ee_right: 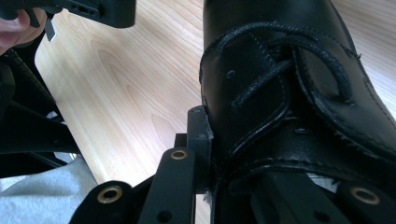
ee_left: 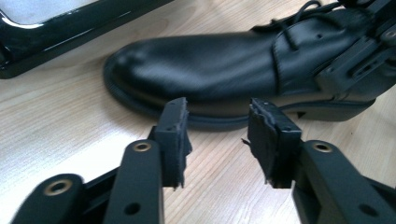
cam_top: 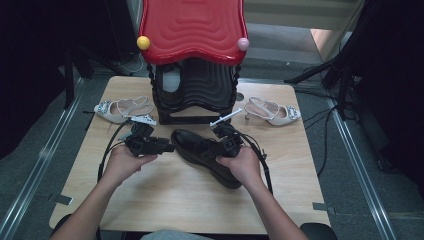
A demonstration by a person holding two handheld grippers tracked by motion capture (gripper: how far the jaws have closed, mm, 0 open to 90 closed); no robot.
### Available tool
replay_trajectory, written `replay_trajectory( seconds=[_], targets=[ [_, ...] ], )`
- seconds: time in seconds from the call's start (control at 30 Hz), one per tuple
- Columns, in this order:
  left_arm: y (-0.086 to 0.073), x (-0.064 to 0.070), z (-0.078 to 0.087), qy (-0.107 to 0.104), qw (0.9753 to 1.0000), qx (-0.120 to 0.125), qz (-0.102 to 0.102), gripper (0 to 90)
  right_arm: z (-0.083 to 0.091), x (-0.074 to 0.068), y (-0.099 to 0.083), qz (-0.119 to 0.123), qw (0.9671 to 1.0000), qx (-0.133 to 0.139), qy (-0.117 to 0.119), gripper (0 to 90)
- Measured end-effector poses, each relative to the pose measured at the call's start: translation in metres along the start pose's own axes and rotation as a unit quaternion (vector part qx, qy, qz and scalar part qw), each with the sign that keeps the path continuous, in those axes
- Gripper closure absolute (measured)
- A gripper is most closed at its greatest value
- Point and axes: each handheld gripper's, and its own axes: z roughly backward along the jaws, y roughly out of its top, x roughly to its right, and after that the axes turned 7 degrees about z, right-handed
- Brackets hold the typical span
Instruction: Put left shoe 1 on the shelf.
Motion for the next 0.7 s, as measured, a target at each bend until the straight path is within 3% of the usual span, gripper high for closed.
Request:
replay_trajectory(
  seconds=[0.2,0.4,0.6,0.7],
  targets=[
    [-0.002,-0.001,-0.004,0.005,0.9999,-0.011,-0.003,61.7,-0.019,-0.01,0.012,0.016,0.9998,0.0,-0.012,83.3],
    [-0.005,-0.002,-0.01,0.002,0.9999,-0.014,0.001,64.3,-0.032,-0.018,0.013,0.03,0.9994,-0.006,-0.013,79.9],
    [-0.005,-0.003,-0.011,0.005,0.9999,-0.013,0.001,67.9,-0.025,-0.018,0.009,0.025,0.9997,-0.003,-0.001,70.6],
    [-0.005,-0.004,-0.011,0.005,0.9999,-0.014,-0.001,69.6,-0.018,-0.02,0.007,0.031,0.9995,-0.005,-0.005,69.4]
  ],
)
